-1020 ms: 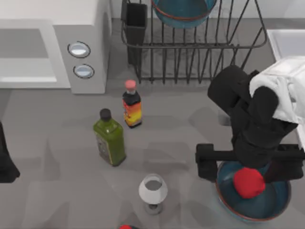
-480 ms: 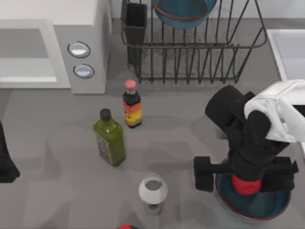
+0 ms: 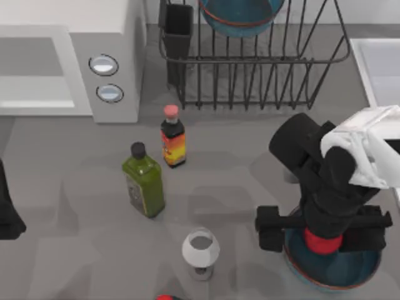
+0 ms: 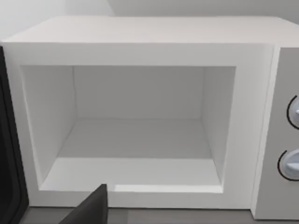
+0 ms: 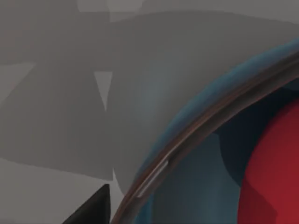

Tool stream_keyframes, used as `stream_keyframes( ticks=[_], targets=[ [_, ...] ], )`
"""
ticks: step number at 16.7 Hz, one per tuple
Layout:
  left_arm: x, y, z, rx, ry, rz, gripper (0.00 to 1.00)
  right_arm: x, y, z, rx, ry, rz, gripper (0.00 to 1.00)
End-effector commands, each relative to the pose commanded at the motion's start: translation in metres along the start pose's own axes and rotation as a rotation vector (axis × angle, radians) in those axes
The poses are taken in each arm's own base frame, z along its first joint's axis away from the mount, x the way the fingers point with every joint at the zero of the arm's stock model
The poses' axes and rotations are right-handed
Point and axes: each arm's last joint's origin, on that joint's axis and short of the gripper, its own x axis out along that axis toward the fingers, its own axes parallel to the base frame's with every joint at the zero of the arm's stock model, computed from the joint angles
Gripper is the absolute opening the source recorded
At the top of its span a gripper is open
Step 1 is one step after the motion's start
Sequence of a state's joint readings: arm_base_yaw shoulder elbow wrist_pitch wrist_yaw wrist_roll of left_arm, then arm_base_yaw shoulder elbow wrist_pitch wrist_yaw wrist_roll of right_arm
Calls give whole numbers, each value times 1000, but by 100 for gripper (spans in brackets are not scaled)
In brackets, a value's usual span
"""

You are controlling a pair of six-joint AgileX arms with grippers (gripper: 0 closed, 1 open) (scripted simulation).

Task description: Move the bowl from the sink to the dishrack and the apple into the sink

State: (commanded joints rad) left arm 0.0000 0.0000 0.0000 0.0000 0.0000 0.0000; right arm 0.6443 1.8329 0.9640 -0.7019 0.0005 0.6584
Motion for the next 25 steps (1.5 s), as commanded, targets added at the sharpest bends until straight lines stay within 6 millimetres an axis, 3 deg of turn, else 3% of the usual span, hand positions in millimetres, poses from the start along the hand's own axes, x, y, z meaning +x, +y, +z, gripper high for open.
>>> stream_keyframes(
  ticks=[10,18,19,22,25],
  targets=[
    [0,0,0,0,0,0,100,0,0,0,0,0,0,2],
    [0,0,0,0,0,0,100,0,0,0,0,0,0,0],
    [0,0,0,0,0,0,100,-15,1,1,-7,-35,4,0],
    [0,0,0,0,0,0,100,-24,3,3,-5,-36,5,0],
    [0,0,0,0,0,0,100,-51,6,4,-10,-30,0,0]
  ],
)
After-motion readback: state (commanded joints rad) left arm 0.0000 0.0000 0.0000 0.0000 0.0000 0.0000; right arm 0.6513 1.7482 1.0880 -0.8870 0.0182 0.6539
